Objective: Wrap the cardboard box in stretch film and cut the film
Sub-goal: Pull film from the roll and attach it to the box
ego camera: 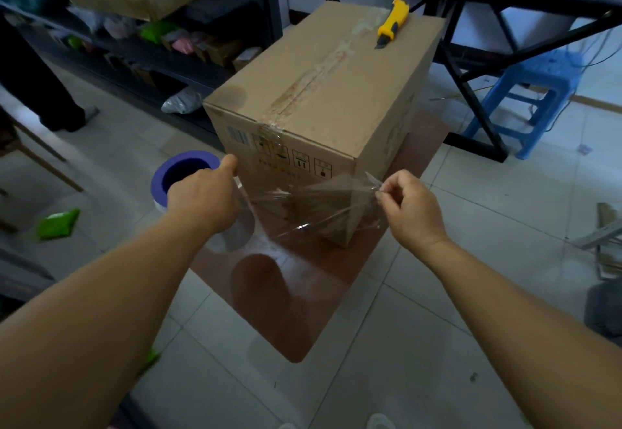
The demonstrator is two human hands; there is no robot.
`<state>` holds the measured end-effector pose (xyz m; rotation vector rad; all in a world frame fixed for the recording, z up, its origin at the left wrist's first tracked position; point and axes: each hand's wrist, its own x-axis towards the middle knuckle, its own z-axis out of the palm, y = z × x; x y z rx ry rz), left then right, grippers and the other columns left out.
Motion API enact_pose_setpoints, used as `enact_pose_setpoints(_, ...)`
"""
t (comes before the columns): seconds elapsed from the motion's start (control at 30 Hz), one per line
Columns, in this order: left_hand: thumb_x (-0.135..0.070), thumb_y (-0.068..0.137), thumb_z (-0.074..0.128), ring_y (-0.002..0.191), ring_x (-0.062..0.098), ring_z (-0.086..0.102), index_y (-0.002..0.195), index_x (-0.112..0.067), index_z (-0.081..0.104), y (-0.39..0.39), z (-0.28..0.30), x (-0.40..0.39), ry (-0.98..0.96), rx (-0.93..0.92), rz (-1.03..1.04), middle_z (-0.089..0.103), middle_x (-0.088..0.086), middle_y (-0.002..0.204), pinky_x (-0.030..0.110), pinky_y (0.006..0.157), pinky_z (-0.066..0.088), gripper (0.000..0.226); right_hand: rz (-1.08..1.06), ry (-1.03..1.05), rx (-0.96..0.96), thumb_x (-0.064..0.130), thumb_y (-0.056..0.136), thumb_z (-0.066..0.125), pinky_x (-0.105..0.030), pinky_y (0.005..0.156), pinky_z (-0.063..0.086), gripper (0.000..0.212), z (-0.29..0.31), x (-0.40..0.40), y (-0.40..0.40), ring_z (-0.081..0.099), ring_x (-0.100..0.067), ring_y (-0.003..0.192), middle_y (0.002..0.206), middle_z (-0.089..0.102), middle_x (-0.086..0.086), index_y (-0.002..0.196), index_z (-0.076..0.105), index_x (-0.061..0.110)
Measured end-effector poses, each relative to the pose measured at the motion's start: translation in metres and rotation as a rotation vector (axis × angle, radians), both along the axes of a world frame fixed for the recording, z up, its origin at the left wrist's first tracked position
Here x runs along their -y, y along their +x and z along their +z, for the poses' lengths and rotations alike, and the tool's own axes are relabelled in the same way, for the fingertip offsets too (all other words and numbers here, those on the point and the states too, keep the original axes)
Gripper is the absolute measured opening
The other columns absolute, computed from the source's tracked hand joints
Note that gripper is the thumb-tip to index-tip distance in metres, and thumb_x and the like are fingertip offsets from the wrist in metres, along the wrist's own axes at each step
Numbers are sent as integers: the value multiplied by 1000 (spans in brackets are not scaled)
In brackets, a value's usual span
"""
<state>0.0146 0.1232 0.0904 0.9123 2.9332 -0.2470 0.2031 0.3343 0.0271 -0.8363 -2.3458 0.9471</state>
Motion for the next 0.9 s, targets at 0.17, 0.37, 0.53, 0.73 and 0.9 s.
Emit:
enact_pose_setpoints(0.17,-13,90,52,56,26,57,120,-19,34,-10,8,-10,7,-30,-24,55,9,66,43,59,56,36,-29,-8,1,16,88,60,-23,63,35,9,1,-6,-9,50,-13,73,80,53,5,83,53,17)
enact_pose_setpoints(0.37,-13,90,51,57,26,56,121,-20,35,-17,8,-15,24,-45,-49,53,8,66,43,59,56,36,-5,41,25,16,89,58,-13,59,34,5,2,-10,-9,49,-12,74,84,55,3,85,55,15)
enact_pose_setpoints(0.53,-13,91,51,56,26,55,118,-21,35,-27,9,-14,13,-81,-51,52,8,66,42,59,55,33,27,71,11,15,88,59,-18,59,34,9,1,-4,-10,45,-6,68,79,51,7,81,54,17)
enact_pose_setpoints(0.73,-14,91,51,54,24,54,116,-23,34,-34,5,-6,-15,-84,-71,52,7,65,40,56,55,32,259,328,-62,8,85,55,-9,53,29,15,-6,5,-3,39,-7,57,79,43,5,91,66,15)
enact_pose_setpoints(0.9,-16,92,51,57,25,54,121,-23,35,-35,4,-6,17,-51,-55,50,8,67,40,57,55,34,177,254,-101,13,88,50,-9,55,28,30,-5,5,-9,38,-6,60,80,43,3,111,68,20)
